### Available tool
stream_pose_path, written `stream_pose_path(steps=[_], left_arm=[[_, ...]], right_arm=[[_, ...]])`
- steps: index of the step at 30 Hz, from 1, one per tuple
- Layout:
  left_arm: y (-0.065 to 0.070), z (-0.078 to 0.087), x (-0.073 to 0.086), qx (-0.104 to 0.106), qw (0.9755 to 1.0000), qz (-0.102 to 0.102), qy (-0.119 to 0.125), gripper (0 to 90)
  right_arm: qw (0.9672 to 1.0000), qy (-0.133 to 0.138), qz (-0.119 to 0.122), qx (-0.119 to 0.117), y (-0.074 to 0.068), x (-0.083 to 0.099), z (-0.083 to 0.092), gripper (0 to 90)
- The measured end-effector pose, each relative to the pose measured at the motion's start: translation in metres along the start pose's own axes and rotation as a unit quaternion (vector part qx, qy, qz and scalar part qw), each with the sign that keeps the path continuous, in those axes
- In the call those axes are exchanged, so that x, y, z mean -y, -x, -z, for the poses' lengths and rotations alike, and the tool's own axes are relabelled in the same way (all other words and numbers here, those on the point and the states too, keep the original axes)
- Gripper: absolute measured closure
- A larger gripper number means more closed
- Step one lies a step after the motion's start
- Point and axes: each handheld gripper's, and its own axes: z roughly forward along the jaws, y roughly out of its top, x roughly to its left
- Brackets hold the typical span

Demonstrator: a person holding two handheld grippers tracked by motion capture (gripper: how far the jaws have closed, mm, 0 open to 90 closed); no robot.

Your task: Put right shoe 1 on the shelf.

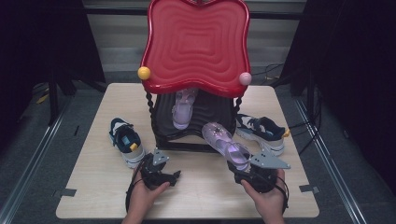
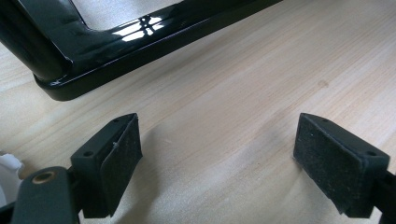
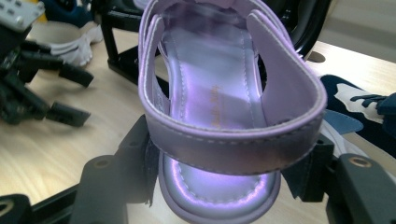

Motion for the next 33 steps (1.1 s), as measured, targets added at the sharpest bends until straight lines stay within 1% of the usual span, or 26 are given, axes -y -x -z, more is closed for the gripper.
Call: stream_pose_path(steps=[2, 5, 6, 8, 10, 13, 15, 17, 18, 19, 24, 27, 29, 32, 33], left_arm=[[0.000, 0.000, 0.000, 0.000, 1.0000, 0.000, 0.000, 14.7], [0.000, 0.000, 0.000, 0.000, 1.0000, -0.002, 0.000, 14.7], [0.000, 0.000, 0.000, 0.001, 1.0000, 0.000, 0.001, 14.7], [0.000, 0.000, 0.000, 0.001, 1.0000, 0.000, 0.001, 14.7], [0.000, 0.000, 0.000, 0.001, 1.0000, 0.000, 0.001, 14.7], [0.000, 0.000, 0.000, 0.000, 1.0000, -0.003, 0.000, 14.7], [0.000, 0.000, 0.000, 0.000, 1.0000, -0.003, 0.000, 14.7], [0.000, 0.000, 0.000, 0.000, 1.0000, -0.003, 0.000, 14.7], [0.000, 0.000, 0.000, 0.001, 1.0000, -0.001, 0.000, 14.8], [0.000, 0.000, 0.000, 0.000, 1.0000, -0.003, 0.000, 14.8], [0.000, 0.000, 0.000, 0.000, 1.0000, -0.003, 0.000, 14.8], [0.000, 0.000, 0.000, 0.000, 1.0000, -0.003, 0.000, 14.8], [0.000, 0.000, 0.000, 0.000, 1.0000, -0.003, 0.000, 14.8], [0.000, 0.000, 0.000, 0.000, 1.0000, -0.003, 0.000, 14.8], [0.000, 0.000, 0.000, -0.001, 1.0000, -0.003, 0.000, 14.8]], right_arm=[[1.0000, 0.005, -0.008, 0.002, -0.001, -0.002, -0.003, 37.3], [0.9999, 0.012, -0.008, 0.007, -0.002, -0.006, -0.006, 37.3], [0.9998, 0.013, -0.009, 0.007, -0.002, -0.007, -0.007, 37.2], [0.9998, 0.013, -0.009, 0.013, -0.003, -0.009, -0.008, 37.2], [0.9997, 0.013, -0.016, 0.013, -0.003, -0.010, -0.010, 37.2], [0.9996, 0.015, -0.018, 0.016, -0.004, -0.012, -0.012, 37.3], [0.9993, 0.018, -0.025, 0.022, -0.005, -0.013, -0.015, 37.3], [0.9991, 0.019, -0.030, 0.021, -0.006, -0.014, -0.016, 37.3], [0.9990, 0.023, -0.028, 0.027, -0.008, -0.015, -0.017, 37.3], [0.9988, 0.023, -0.027, 0.033, -0.009, -0.016, -0.018, 37.2], [0.9981, 0.032, -0.033, 0.041, -0.013, -0.018, -0.022, 37.2], [0.9976, 0.038, -0.026, 0.052, -0.018, -0.021, -0.025, 37.2], [0.9972, 0.043, -0.030, 0.053, -0.020, -0.024, -0.028, 37.2], [0.9963, 0.048, -0.034, 0.062, -0.024, -0.029, -0.032, 37.3], [0.9957, 0.050, -0.036, 0.069, -0.025, -0.030, -0.033, 37.3]])
